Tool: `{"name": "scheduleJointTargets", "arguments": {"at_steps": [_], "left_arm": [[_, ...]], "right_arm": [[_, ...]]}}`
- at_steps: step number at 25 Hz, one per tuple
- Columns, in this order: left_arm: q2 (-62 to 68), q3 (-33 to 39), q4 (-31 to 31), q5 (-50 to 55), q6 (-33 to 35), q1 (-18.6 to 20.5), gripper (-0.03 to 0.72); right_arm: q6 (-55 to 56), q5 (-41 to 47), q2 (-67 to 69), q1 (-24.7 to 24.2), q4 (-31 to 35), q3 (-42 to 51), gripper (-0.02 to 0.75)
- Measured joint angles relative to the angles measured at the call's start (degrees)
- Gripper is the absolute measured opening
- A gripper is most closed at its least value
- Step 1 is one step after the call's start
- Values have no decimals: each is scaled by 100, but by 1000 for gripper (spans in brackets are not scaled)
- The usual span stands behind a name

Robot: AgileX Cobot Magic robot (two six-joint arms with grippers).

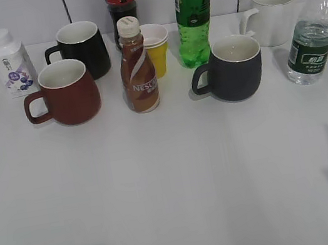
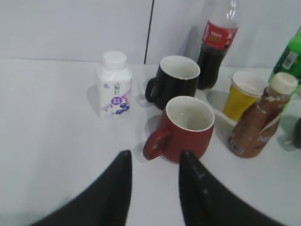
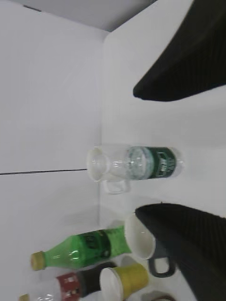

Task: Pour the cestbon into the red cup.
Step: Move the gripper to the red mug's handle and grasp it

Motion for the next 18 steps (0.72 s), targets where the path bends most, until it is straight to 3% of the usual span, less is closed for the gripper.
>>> {"name": "scheduleJointTargets", "arguments": {"at_steps": [8, 18], "left_arm": [[1928, 6, -40, -1680, 101, -604, 279], [3354, 6, -73, -3680, 101, -639, 279]], "right_arm": [[0, -1304, 1365, 85, -6, 0, 482], [11, -3110, 3678, 140, 220, 0, 482]]}}
